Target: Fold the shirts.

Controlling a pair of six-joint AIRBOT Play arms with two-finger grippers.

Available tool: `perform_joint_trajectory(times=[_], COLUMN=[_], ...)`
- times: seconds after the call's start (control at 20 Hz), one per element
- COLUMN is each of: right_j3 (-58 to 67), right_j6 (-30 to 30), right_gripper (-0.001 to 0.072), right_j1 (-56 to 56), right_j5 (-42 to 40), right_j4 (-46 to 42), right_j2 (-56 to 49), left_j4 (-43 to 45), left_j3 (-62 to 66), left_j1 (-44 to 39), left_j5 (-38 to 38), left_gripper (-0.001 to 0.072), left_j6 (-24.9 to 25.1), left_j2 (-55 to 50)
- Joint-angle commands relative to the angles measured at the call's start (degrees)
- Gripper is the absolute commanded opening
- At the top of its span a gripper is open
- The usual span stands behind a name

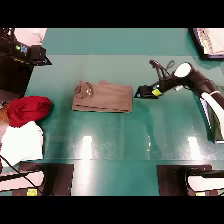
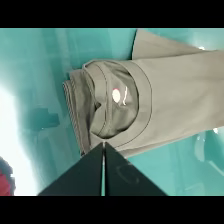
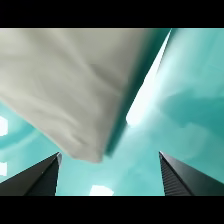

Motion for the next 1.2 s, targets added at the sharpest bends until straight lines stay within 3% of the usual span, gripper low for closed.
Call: perform_joint_trajectory(times=[0.0, 0.25, 0.45, 0.5, 0.55, 0.6, 0.65, 0.9, 1.15], right_j3=[-7.82, -0.44, 8.57, 9.81, 10.62, 10.78, 10.80, 10.78, 10.78], right_j6=[-6.29, -9.27, -9.25, -9.22, -9.25, -9.31, -10.03, -9.81, -2.27], right_gripper=[0.0698, 0.0690, 0.0570, 0.0519, 0.0389, 0.0256, 0.0050, 0.0023, 0.0024], right_j1=[-3.67, 1.38, 7.45, 8.55, 9.55, 10.10, 10.25, 5.70, -11.26], right_j5=[-2.16, -2.36, -5.60, -7.45, -9.22, -10.56, -11.06, -10.93, -8.15], right_j4=[13.42, 23.54, 25.68, 25.83, 25.79, 25.59, 25.64, 20.22, 2.86], right_j2=[-1.49, -12.33, -18.93, -19.52, -19.89, -19.89, -19.82, -14.14, 1.44], left_j4=[-0.87, -1.05, -1.05, -1.16, -1.88, -3.48, -4.33, -4.59, -4.63], left_j3=[-1.90, -1.92, -1.92, -1.92, -1.92, -1.92, -1.92, -1.92, -1.92], left_j1=[0.02, 0.00, 0.02, 0.00, 0.00, -0.04, -0.24, -5.86, -13.62], left_j5=[1.05, 1.07, 0.98, 0.92, 0.90, 0.85, 0.85, 1.40, 3.39], left_gripper=[0.0026, 0.0026, 0.0026, 0.0026, 0.0026, 0.0026, 0.0026, 0.0026, 0.0026], left_j6=[0.39, 0.39, 0.39, 0.35, 0.33, 0.33, 0.35, 0.42, 1.03], left_j2=[0.07, 0.07, 0.04, 0.04, 0.04, 0.04, 0.04, 0.04, 0.04])
